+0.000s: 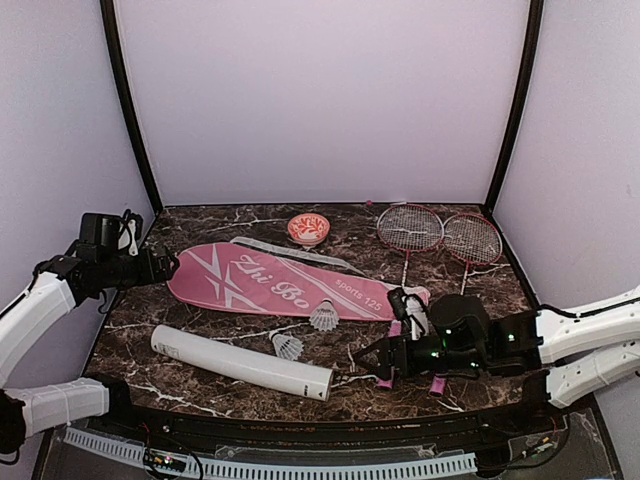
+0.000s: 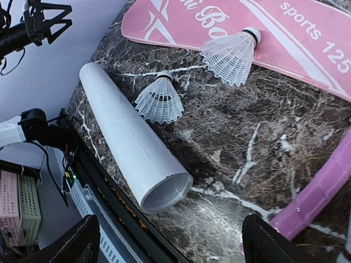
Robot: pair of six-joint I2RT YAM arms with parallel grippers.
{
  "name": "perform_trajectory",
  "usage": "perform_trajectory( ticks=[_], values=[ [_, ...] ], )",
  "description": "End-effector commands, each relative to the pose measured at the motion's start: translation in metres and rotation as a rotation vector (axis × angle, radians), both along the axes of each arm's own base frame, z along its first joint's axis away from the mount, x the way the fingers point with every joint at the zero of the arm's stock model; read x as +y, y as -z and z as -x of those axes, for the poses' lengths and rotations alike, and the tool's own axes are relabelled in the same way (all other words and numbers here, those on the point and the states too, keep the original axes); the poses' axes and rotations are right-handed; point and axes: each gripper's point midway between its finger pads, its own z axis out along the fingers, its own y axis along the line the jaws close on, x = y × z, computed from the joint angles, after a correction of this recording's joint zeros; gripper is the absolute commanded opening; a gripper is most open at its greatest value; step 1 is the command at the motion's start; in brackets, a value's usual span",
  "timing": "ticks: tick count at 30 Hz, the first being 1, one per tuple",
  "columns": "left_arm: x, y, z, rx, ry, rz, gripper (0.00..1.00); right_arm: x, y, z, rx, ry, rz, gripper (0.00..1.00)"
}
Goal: Pack up the badminton gear
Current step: Move the shuttle tube to the center of the board.
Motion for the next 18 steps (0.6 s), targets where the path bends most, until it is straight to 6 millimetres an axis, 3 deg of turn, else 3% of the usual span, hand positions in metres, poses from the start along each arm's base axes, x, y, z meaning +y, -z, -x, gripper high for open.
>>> perform_trajectory(
  ticks=[1, 8, 18],
  values=[
    [-0.001, -0.001, 0.003, -0.001, 0.003, 0.012, 0.99, 0.031, -0.014, 0.004, 0.069, 0.1, -0.194, 0.9],
    [-0.008, 0.025, 0.016, 0.08, -0.032, 0.122, 0.99, 0.069, 0.017, 0.029, 0.18, 0.067, -0.209, 0.82],
    [-0.013, 0.006, 0.013, -0.029, 0.025, 0.108, 0.99, 0.107, 0.024, 0.038, 0.181, -0.024, -0.225, 0.79]
  ],
)
